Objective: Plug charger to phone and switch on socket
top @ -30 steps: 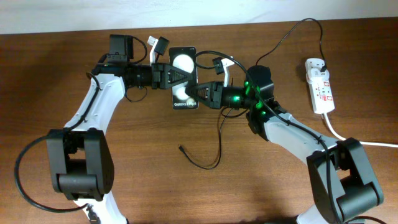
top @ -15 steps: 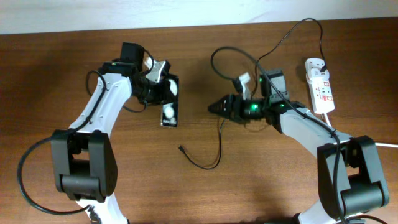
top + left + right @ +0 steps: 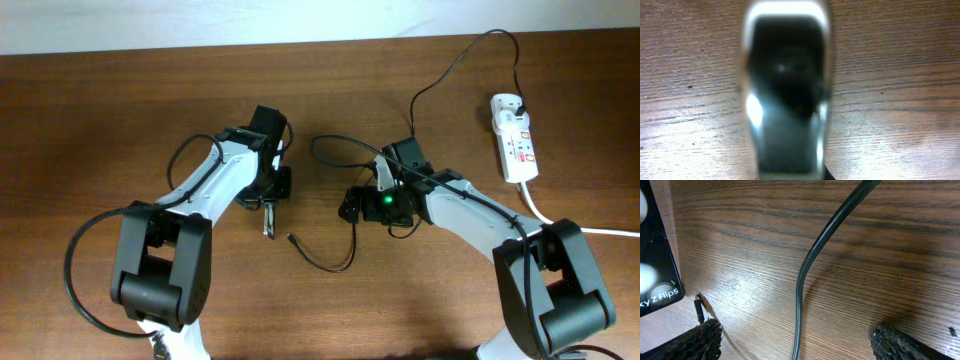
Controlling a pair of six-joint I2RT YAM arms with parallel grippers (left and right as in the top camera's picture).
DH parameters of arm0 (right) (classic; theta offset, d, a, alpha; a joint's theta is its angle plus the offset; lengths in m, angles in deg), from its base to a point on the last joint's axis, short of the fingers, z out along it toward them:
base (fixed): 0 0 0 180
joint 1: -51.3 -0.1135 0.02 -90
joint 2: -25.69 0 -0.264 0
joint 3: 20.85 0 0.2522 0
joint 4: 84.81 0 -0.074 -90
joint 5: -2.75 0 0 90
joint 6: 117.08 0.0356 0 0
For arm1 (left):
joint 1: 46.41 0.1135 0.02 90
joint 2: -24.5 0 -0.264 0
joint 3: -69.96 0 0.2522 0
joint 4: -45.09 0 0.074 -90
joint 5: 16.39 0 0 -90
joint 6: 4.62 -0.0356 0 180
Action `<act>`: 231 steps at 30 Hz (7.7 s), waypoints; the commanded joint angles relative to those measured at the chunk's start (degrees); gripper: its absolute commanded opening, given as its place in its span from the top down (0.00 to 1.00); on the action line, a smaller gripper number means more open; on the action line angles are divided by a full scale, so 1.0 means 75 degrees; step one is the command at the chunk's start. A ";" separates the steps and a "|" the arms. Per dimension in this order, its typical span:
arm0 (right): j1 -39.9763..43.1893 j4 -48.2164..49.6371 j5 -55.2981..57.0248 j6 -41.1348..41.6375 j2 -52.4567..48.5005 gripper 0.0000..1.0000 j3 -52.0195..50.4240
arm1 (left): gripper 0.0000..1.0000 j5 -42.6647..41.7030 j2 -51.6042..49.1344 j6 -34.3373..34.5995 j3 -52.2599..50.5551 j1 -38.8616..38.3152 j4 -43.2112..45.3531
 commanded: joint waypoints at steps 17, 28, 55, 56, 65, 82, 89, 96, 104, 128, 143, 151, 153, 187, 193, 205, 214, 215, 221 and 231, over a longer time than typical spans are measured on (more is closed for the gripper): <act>-0.0093 -0.1550 -0.0102 -0.1145 0.0184 0.15 0.1282 | 1.00 -0.3252 -0.0073 -0.0717 0.1804 0.0941 -0.1075; -0.2588 -0.2046 0.2442 -0.1743 0.0256 0.11 0.1629 | 1.00 -0.7766 0.0149 -0.2987 0.0729 0.2337 0.0085; -0.3733 -0.1183 0.2495 -0.2436 -0.0557 0.22 0.1606 | 1.00 -0.7152 0.0146 -0.1874 -0.0551 0.2806 0.1964; -0.3736 -0.1008 0.2489 -0.2436 -0.0662 0.25 0.1606 | 1.00 -0.7117 0.0146 -0.1734 -0.0551 0.2961 0.1958; -0.3789 -0.0361 0.2404 -0.2398 -0.1177 0.61 0.1606 | 1.00 -0.7114 0.0146 -0.1585 -0.0560 0.3214 0.1880; -0.4028 -0.0391 0.2471 -0.2343 -0.1396 0.76 0.1565 | 1.00 -0.7114 0.0146 -0.1582 -0.0560 0.3214 0.1816; -0.4030 -0.0338 0.2634 -0.2136 -0.1422 0.87 0.1565 | 1.00 -0.7117 0.0146 -0.1585 -0.0560 0.3214 0.1816; -0.4030 -0.0274 0.2632 -0.2136 -0.1422 0.80 0.1565 | 1.00 -0.7117 0.0146 -0.1585 -0.0560 0.3214 0.1792; -0.3867 -0.0507 0.1999 -0.2133 -0.0463 0.96 0.1600 | 1.00 -0.8364 0.0146 -0.2090 -0.0560 0.3404 0.1795; -0.2626 0.0236 -0.0962 -0.0734 0.1638 0.96 -0.0079 | 1.00 -0.8789 0.2661 0.0236 -0.2553 0.3960 0.2882; -0.2634 0.0737 -0.1029 -0.0469 0.1638 0.96 -0.0108 | 1.00 -0.7965 0.2658 0.0268 -0.2760 0.3611 0.4334; -0.3375 0.1883 -0.1026 -0.0093 0.1629 0.96 -0.0108 | 1.00 -0.7970 0.2658 0.1078 -0.2763 0.3576 0.4281; -0.3550 0.2518 -0.0927 0.0490 0.1629 0.96 -0.0108 | 1.00 -0.8003 0.2658 0.1099 -0.2763 0.3576 0.4281; -0.3372 0.4619 0.1096 0.2792 0.1614 0.96 -0.0510 | 1.00 -0.9014 0.2658 0.2981 -0.2760 0.3585 0.5569; -0.3372 0.4838 0.1419 0.3229 0.1614 0.96 -0.0507 | 1.00 -0.9043 0.2658 0.2978 -0.2763 0.3585 0.5569; -0.3372 0.5263 0.2463 0.3238 0.1614 0.96 -0.0507 | 1.00 -0.9069 0.2658 0.2978 -0.2760 0.3025 0.5764; -0.3372 0.5694 0.2809 0.3223 0.1486 0.96 -0.0507 | 1.00 -0.9180 0.2658 0.2978 -0.2763 0.3025 0.5773; -0.3372 0.5668 0.2798 0.2990 0.1486 0.96 -0.0507 | 1.00 -0.9180 0.2658 0.2978 -0.2763 0.3025 0.5776; -0.3375 0.4188 0.2573 0.2101 0.1606 0.08 -0.0507 | 1.00 -0.8524 0.2658 0.2034 -0.2763 0.3025 0.5665; -0.1818 0.0344 0.2669 0.1370 0.2346 0.01 -0.0507 | 1.00 -0.2562 0.2629 0.1938 -0.2766 0.2148 0.3684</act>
